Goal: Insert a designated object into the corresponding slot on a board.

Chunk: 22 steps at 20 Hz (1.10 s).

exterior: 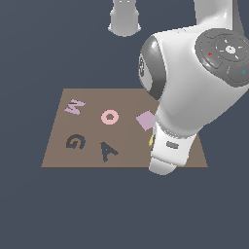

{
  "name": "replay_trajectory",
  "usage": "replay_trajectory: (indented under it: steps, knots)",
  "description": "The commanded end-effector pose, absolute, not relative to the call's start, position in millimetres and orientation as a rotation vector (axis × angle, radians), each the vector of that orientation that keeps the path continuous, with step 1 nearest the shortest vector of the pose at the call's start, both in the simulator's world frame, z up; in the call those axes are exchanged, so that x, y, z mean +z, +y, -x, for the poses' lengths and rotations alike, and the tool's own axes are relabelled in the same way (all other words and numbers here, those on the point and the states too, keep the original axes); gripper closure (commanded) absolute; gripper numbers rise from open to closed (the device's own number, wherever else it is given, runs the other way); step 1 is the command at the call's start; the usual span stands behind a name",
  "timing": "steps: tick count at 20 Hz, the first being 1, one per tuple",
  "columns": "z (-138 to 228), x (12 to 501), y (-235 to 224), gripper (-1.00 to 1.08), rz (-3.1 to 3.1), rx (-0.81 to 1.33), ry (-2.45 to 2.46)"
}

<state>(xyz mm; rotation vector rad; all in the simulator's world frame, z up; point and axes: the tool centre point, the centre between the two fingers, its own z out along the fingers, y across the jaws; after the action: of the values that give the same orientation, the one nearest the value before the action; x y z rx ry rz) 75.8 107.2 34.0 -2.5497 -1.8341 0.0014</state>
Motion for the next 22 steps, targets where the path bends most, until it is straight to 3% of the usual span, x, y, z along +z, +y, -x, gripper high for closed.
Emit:
replay_trajectory:
  steps: [1,22]
  knots:
    - [-73,35,84,1.08,2.539,0.001,-1.850]
    - [-66,40,-124,1.08,2.418,0.001,-2.007]
